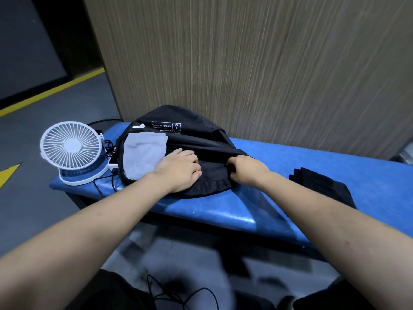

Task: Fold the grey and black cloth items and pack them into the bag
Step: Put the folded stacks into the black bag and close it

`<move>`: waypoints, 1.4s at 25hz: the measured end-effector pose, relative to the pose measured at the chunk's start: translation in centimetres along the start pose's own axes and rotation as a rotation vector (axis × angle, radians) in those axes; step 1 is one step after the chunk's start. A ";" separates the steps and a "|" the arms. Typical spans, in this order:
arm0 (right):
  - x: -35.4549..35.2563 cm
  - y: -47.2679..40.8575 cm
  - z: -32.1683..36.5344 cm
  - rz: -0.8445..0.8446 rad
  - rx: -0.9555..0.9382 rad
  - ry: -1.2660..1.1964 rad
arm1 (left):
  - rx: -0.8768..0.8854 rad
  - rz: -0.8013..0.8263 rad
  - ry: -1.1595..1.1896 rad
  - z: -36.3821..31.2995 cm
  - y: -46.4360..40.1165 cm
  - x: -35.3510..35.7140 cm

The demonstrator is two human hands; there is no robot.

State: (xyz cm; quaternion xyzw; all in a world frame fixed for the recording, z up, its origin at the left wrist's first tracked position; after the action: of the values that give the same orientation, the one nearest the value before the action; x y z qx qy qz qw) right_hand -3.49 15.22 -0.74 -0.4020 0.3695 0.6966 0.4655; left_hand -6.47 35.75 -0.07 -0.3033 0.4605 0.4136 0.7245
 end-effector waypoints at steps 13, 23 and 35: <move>-7.6 9.0 -3.3 -0.171 -0.201 -0.094 | -0.040 -0.262 0.326 -7.1 -1.4 -7.6; -7.4 17.7 -17.8 -0.236 0.095 -0.253 | 0.002 0.023 0.800 -22.3 -5.3 -10.2; -5.4 16.0 -18.3 -0.037 0.148 -0.257 | 0.043 0.135 0.688 -23.7 -5.7 -7.9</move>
State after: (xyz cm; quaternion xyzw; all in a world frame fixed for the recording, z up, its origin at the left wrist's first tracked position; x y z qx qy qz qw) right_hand -13.37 -7.70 -1.01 -0.2810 0.3498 0.7044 0.5500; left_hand -13.13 11.10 -1.73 -0.3786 0.7053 0.3243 0.5040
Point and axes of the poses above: each hand's wrist, its own y-axis away from the middle knuckle, its own x-axis out of the palm, z = x × y, the point moved 3 cm from there along -y, towards the middle knuckle, and after that the axes turned 15 degrees about -y, right-handed, at the moved point
